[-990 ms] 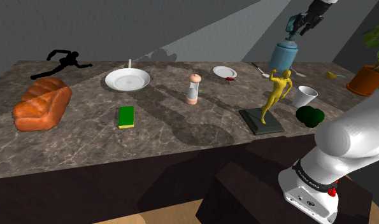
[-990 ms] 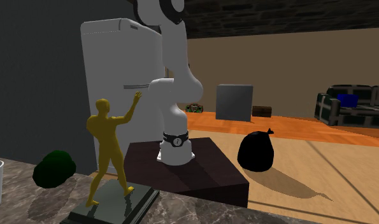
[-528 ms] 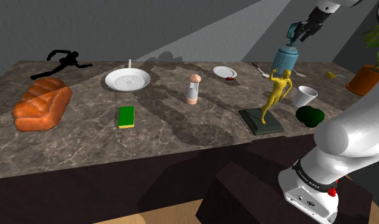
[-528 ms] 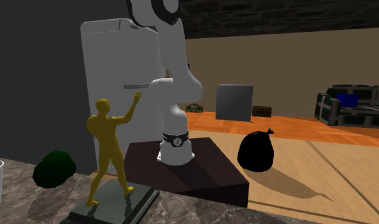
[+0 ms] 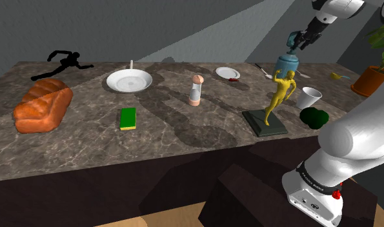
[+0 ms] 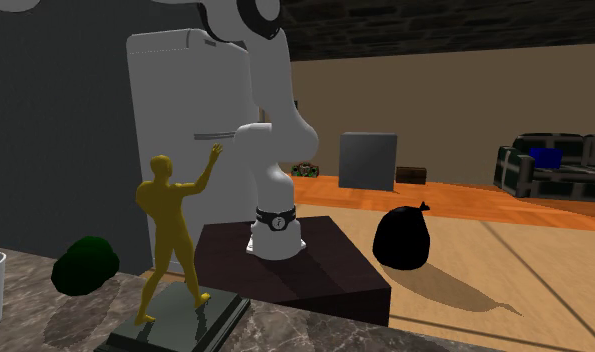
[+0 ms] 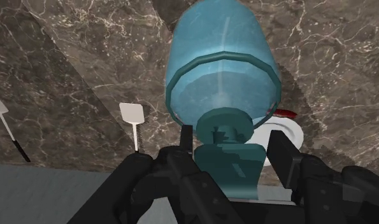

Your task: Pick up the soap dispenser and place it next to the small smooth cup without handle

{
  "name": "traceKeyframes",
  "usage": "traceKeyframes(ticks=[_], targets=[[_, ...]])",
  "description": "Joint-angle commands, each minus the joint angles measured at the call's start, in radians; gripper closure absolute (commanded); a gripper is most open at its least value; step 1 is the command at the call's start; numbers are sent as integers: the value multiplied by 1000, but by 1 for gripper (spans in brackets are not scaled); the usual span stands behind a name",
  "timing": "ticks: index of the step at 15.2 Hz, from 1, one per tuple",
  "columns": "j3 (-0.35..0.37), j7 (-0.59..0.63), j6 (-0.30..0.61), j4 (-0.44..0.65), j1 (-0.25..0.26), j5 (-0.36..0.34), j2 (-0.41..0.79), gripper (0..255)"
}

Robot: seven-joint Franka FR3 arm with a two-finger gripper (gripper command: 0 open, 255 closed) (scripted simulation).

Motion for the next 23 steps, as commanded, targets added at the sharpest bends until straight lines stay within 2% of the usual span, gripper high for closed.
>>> traceKeyframes(ticks=[1, 23], targets=[[1, -5, 28, -23, 1, 4, 3, 255], [19, -87, 274, -193, -7, 89, 92, 255]])
